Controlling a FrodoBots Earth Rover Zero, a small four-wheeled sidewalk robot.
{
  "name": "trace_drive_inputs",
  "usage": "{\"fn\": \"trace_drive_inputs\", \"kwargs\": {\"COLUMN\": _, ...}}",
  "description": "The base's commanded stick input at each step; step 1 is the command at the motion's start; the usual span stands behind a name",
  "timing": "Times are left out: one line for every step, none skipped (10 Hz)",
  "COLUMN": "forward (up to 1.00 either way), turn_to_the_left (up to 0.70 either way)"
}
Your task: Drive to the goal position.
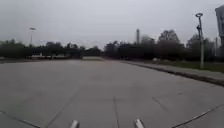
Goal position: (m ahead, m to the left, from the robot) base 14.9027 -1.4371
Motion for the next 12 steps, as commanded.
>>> {"fn": "trace_drive_inputs", "kwargs": {"forward": 1.00, "turn_to_the_left": 0.02}}
{"fn": "trace_drive_inputs", "kwargs": {"forward": 1.00, "turn_to_the_left": 0.02}}
{"fn": "trace_drive_inputs", "kwargs": {"forward": 1.00, "turn_to_the_left": 0.02}}
{"fn": "trace_drive_inputs", "kwargs": {"forward": 1.00, "turn_to_the_left": 0.02}}
{"fn": "trace_drive_inputs", "kwargs": {"forward": 1.00, "turn_to_the_left": 0.02}}
{"fn": "trace_drive_inputs", "kwargs": {"forward": 1.00, "turn_to_the_left": 0.02}}
{"fn": "trace_drive_inputs", "kwargs": {"forward": 1.00, "turn_to_the_left": 0.02}}
{"fn": "trace_drive_inputs", "kwargs": {"forward": 1.00, "turn_to_the_left": 0.02}}
{"fn": "trace_drive_inputs", "kwargs": {"forward": 1.00, "turn_to_the_left": 0.02}}
{"fn": "trace_drive_inputs", "kwargs": {"forward": 1.00, "turn_to_the_left": 0.02}}
{"fn": "trace_drive_inputs", "kwargs": {"forward": 1.00, "turn_to_the_left": 0.02}}
{"fn": "trace_drive_inputs", "kwargs": {"forward": 1.00, "turn_to_the_left": 0.02}}
